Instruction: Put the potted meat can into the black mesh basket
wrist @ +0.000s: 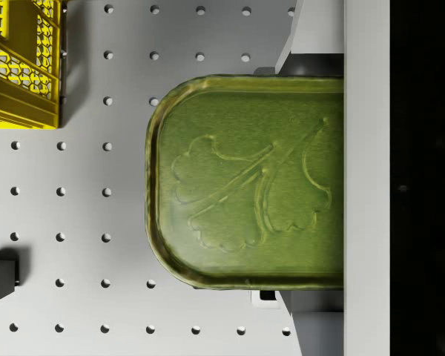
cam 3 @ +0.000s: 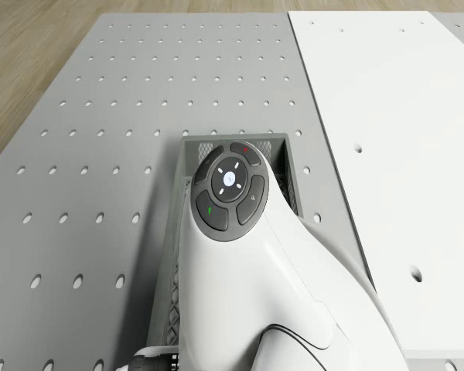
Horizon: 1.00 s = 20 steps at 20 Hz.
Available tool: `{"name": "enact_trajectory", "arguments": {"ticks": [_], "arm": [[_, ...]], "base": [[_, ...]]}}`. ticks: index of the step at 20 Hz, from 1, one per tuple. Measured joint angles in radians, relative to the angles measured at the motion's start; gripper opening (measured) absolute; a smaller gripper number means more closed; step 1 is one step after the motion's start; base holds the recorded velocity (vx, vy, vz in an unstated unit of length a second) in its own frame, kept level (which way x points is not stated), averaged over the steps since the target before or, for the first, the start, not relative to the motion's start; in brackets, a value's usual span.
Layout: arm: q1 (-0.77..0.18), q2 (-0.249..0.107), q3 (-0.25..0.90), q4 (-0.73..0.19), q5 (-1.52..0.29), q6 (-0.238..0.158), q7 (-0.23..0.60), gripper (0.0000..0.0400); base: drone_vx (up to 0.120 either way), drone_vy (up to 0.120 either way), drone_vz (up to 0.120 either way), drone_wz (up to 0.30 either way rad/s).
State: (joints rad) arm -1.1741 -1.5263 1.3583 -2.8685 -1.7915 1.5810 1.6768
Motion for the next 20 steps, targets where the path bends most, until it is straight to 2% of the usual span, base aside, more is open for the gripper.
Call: {"name": "enact_trajectory", "arguments": {"ticks": [12,14,16,20], "arm": [[-0.001,-0.003,0.000,0.000,0.001,0.003,0.001,0.0290],[-0.001,-0.004,0.001,0.000,0.002,0.004,0.001,0.0290],[-0.001,-0.004,0.001,0.000,0.002,0.004,0.001,0.0290],[-0.001,-0.005,0.001,0.000,0.002,0.005,0.001,0.0290]], "base": [[0.120,0.000,0.000,0.000],[0.120,0.000,-0.120,0.000],[0.120,0.000,0.000,0.000],[0.120,0.000,-0.120,0.000]]}}
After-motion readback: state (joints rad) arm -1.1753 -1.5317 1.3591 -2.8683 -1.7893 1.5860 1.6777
